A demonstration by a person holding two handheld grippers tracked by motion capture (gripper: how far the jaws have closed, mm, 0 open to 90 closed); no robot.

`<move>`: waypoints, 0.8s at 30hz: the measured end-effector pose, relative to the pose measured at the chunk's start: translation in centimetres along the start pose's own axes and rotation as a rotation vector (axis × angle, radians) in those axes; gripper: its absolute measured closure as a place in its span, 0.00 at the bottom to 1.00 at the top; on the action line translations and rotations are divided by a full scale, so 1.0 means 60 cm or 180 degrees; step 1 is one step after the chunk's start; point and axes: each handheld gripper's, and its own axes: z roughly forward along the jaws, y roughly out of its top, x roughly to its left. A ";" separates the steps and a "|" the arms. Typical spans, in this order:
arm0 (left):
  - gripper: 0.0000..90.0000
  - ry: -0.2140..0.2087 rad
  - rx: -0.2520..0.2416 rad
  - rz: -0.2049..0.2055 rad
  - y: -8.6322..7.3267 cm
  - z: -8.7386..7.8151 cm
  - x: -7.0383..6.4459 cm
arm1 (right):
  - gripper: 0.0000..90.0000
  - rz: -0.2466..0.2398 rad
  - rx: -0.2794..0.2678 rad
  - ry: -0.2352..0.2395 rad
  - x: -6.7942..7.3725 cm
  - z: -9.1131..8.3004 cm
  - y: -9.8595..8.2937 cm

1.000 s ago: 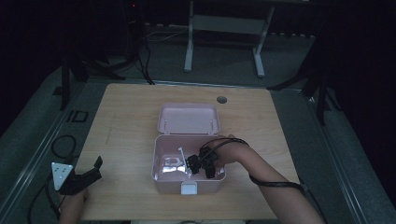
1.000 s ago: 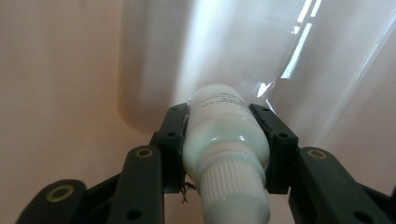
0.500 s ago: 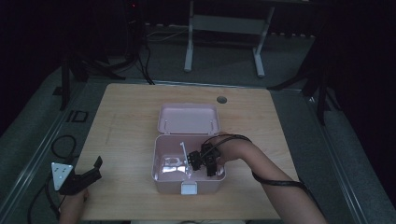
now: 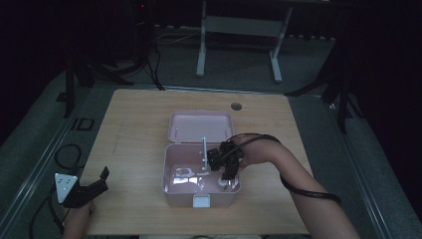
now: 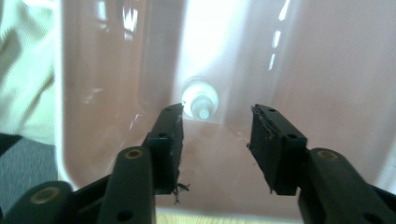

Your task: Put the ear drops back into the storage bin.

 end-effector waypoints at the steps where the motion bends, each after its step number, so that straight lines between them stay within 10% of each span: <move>1: 0.01 0.0001 0.0000 0.0000 0.000 0.000 0.000 | 0.55 0.0003 -0.0069 -0.0046 0.000 -0.008 -0.003; 13: 0.01 0.0004 -0.0001 0.0000 0.000 0.000 0.000 | 0.20 0.0381 -0.0431 -0.0241 -0.005 -0.056 -0.054; 24: 0.01 0.0006 -0.0005 -0.0001 0.000 0.000 0.000 | 0.15 0.0705 -0.0611 -0.0238 -0.004 -0.052 -0.127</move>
